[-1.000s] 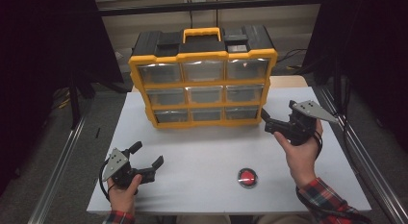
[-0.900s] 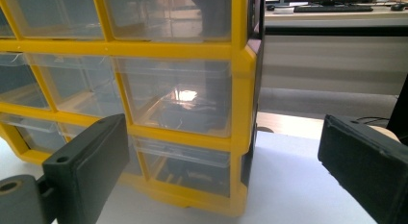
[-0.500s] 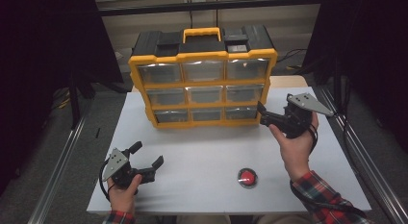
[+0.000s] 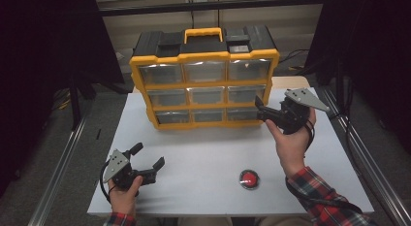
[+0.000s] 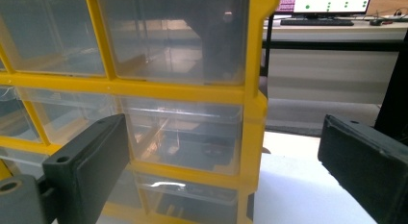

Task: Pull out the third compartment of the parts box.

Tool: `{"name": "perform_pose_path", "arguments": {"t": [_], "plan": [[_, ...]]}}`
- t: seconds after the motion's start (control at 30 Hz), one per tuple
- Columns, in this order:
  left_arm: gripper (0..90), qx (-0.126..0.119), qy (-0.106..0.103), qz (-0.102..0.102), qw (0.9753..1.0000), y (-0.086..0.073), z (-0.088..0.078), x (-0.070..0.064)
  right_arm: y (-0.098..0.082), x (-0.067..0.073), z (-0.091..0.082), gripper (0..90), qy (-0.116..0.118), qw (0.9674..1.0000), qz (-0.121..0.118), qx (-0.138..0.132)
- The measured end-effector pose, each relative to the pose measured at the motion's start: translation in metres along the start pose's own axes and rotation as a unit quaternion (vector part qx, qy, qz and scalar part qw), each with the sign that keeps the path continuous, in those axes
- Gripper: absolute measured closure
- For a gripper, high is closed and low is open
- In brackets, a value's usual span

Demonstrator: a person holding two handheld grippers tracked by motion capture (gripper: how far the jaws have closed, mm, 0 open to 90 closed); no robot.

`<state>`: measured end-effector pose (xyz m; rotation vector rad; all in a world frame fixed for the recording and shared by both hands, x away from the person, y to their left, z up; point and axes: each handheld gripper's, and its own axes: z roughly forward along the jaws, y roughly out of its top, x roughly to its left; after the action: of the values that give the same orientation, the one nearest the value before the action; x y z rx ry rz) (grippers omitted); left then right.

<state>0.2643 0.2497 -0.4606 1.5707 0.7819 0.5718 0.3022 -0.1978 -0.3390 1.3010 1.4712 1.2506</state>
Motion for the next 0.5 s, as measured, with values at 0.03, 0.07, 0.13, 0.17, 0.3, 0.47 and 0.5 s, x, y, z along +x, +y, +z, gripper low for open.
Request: {"name": "perform_pose_path", "arguments": {"t": [0.03, 0.07, 0.13, 0.17, 0.3, 0.47, 0.5], "plan": [[2.8, 0.000, 0.000, 0.000, 1.0000, 0.000, 0.000, 0.000, 0.001, 0.001, 0.001, 3.4, 0.000, 1.0000, 0.001, -0.002], [2.8, 0.002, 0.000, 0.002, 1.0000, 0.000, 0.000, 0.000, 0.003, 0.003, 0.002, 3.4, -0.001, 1.0000, -0.006, -0.001], [2.8, 0.002, 0.000, 0.002, 1.0000, 0.000, 0.000, 0.000, 0.005, 0.005, 0.003, 3.4, -0.003, 1.0000, -0.004, -0.002], [2.8, 0.002, 0.000, 0.002, 1.0000, 0.000, 0.000, 0.000, 0.005, 0.005, 0.003, 3.4, -0.003, 1.0000, -0.004, -0.002], [2.8, 0.000, 0.000, 0.000, 1.0000, 0.000, 0.000, 0.000, 0.008, 0.008, 0.005, 3.8, -0.010, 0.9999, -0.006, -0.001], [2.9, 0.003, 0.001, 0.002, 1.0000, 0.000, 0.000, 0.000, 0.014, 0.012, 0.007, 3.8, -0.019, 0.9998, -0.004, -0.001], [2.9, 0.006, 0.000, 0.008, 1.0000, 0.000, -0.001, 0.001, 0.014, 0.012, 0.007, 3.8, -0.019, 0.9998, -0.004, -0.001]]}}
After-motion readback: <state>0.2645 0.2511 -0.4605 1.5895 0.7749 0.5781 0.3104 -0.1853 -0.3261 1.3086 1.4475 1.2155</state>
